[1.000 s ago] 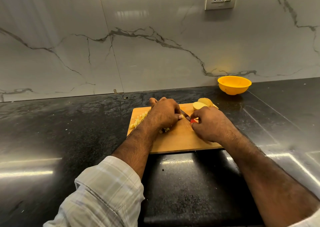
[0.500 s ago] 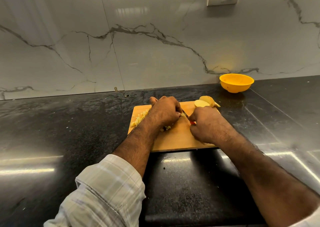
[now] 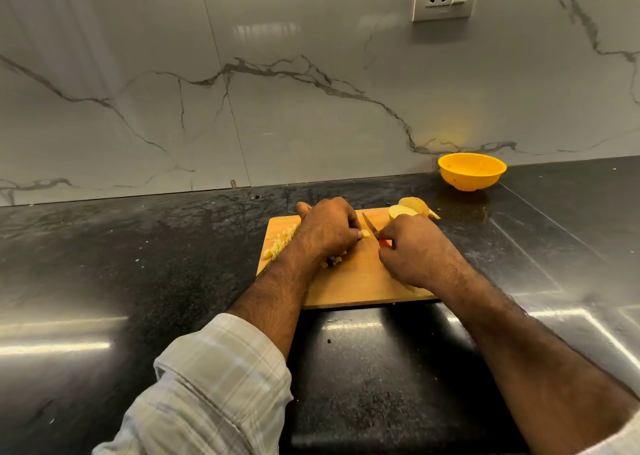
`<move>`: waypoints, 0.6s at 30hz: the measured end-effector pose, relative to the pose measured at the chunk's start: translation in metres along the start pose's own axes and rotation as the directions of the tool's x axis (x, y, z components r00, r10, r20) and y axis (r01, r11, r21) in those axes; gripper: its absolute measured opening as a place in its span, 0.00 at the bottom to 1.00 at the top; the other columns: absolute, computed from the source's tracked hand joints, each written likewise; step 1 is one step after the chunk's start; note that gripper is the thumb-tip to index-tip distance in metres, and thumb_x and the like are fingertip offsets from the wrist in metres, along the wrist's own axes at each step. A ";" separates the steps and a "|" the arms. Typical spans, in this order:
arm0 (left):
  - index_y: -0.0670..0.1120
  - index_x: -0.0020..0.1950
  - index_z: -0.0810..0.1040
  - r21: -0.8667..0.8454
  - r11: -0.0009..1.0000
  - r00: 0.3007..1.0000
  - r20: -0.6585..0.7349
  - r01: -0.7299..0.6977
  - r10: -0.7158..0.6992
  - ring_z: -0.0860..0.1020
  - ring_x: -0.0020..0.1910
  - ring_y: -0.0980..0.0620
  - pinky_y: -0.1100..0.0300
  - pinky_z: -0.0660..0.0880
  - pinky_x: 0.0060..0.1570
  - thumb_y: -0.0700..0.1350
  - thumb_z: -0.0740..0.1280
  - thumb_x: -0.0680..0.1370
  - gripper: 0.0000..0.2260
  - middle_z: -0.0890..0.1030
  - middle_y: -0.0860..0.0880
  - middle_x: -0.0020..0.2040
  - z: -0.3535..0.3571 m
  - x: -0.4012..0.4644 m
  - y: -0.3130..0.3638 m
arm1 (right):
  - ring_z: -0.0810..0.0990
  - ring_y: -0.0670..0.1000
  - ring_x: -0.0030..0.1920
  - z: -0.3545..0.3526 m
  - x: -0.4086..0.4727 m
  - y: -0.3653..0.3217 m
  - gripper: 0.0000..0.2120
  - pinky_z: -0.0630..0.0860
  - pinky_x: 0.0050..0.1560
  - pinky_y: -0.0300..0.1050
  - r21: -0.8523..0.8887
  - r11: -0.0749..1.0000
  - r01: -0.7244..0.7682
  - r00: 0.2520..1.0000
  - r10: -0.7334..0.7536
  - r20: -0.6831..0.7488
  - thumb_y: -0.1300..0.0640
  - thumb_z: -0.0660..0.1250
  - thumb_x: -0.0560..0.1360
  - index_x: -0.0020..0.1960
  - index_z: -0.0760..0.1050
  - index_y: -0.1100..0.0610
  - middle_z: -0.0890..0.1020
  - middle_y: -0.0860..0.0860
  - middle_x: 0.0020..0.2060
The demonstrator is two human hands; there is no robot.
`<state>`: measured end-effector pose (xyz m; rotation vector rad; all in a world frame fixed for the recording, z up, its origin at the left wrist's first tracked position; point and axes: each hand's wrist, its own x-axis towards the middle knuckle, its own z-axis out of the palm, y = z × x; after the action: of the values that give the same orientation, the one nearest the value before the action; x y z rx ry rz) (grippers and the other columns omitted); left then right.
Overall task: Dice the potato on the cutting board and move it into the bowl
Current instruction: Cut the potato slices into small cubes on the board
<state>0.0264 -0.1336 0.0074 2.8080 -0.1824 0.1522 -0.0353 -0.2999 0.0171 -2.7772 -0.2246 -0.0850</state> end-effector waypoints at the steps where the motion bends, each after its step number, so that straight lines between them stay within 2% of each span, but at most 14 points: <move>1: 0.55 0.49 0.86 -0.002 1.000 1.000 0.002 0.001 -0.001 0.76 0.58 0.56 0.42 0.58 0.67 0.55 0.74 0.79 0.05 0.84 0.60 0.49 0.000 0.001 -0.001 | 0.82 0.51 0.55 0.001 0.000 0.001 0.20 0.83 0.54 0.46 -0.004 1.000 0.003 1.000 -0.003 -0.004 0.52 0.71 0.78 0.69 0.80 0.51 0.84 0.50 0.60; 11: 0.54 0.47 0.86 -0.030 0.999 0.999 0.020 0.026 -0.025 0.77 0.57 0.56 0.41 0.59 0.68 0.54 0.75 0.78 0.04 0.84 0.59 0.48 0.001 0.004 0.001 | 0.81 0.52 0.54 0.005 0.001 -0.002 0.21 0.84 0.53 0.47 -0.018 1.000 0.000 1.000 0.000 0.009 0.52 0.72 0.77 0.70 0.79 0.51 0.83 0.52 0.59; 18: 0.55 0.48 0.86 -0.039 0.999 0.999 0.032 0.029 -0.028 0.76 0.59 0.54 0.41 0.59 0.67 0.53 0.75 0.78 0.04 0.84 0.59 0.49 0.000 0.004 0.001 | 0.82 0.52 0.54 0.002 0.006 -0.003 0.19 0.83 0.54 0.46 0.018 1.000 -0.014 0.999 0.014 0.038 0.55 0.72 0.78 0.69 0.80 0.52 0.84 0.51 0.59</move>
<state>0.0306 -0.1348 0.0081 2.7737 -0.1512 0.0971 -0.0302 -0.2953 0.0168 -2.7641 -0.2144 -0.0273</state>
